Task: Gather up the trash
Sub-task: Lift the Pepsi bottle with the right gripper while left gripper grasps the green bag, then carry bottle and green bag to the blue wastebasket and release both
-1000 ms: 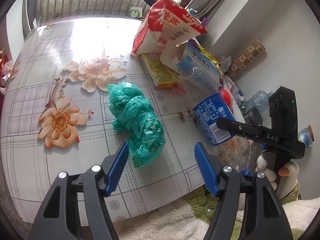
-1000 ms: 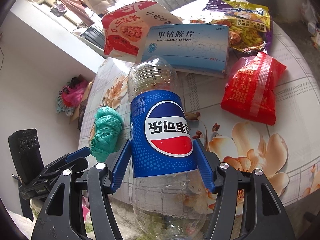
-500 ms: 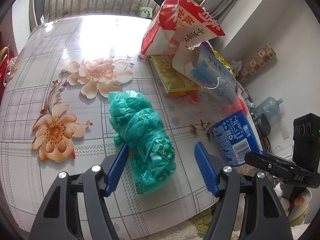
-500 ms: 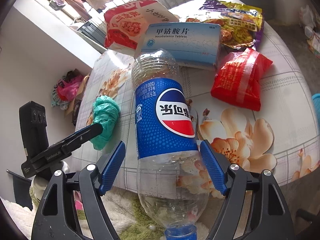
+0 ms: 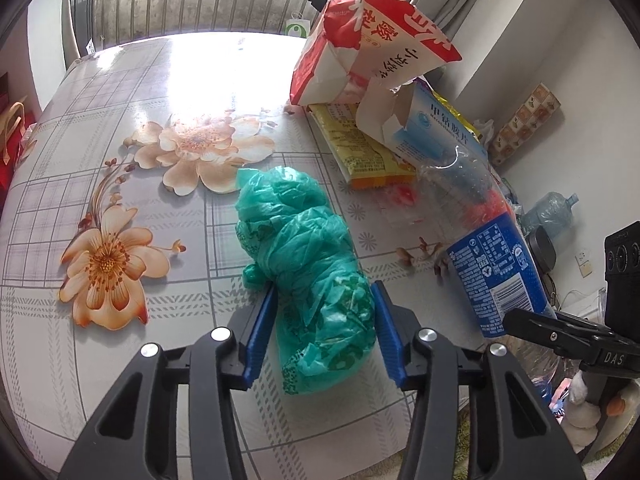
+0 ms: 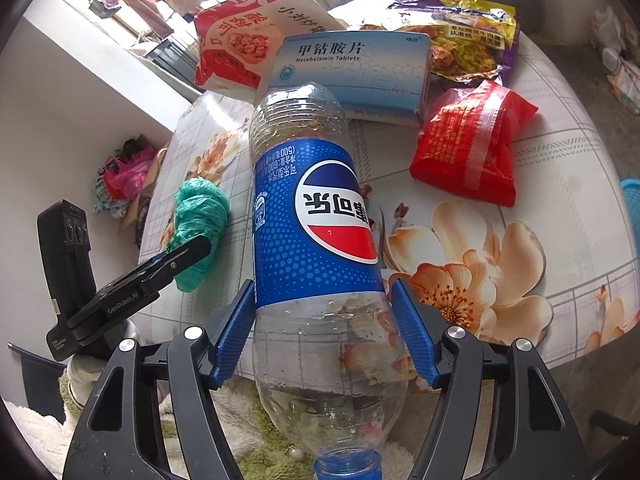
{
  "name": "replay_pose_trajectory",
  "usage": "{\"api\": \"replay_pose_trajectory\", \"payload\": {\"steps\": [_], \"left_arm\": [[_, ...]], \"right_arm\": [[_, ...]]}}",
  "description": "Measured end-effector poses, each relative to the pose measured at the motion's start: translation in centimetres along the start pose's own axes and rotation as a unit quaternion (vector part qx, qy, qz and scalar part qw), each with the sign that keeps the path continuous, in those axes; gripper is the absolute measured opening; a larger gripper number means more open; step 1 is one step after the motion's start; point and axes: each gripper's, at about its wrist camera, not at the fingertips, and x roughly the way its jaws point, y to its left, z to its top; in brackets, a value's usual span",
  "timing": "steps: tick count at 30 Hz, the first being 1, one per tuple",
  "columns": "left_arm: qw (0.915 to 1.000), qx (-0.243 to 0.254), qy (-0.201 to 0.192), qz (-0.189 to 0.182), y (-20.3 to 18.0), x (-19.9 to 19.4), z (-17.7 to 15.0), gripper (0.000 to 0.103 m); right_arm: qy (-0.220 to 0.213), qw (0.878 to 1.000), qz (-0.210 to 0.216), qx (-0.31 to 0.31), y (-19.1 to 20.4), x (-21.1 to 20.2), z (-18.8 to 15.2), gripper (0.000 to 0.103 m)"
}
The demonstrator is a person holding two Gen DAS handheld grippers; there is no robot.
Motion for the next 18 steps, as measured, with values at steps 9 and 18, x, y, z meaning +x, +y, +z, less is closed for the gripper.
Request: {"api": "replay_pose_trajectory", "payload": {"steps": [9,18], "left_arm": [[0.9998,0.017,-0.006,0.001,-0.1,-1.1,-0.8,0.039],[0.9986,0.041,-0.031,-0.009,-1.5,-4.6,-1.4,0.039]], "right_arm": [[-0.005,1.000,0.023,-0.003,-0.2,-0.9,-0.4,0.061],[-0.018,0.998,0.065,-0.015,0.2,-3.0,-0.6,0.061]]}}
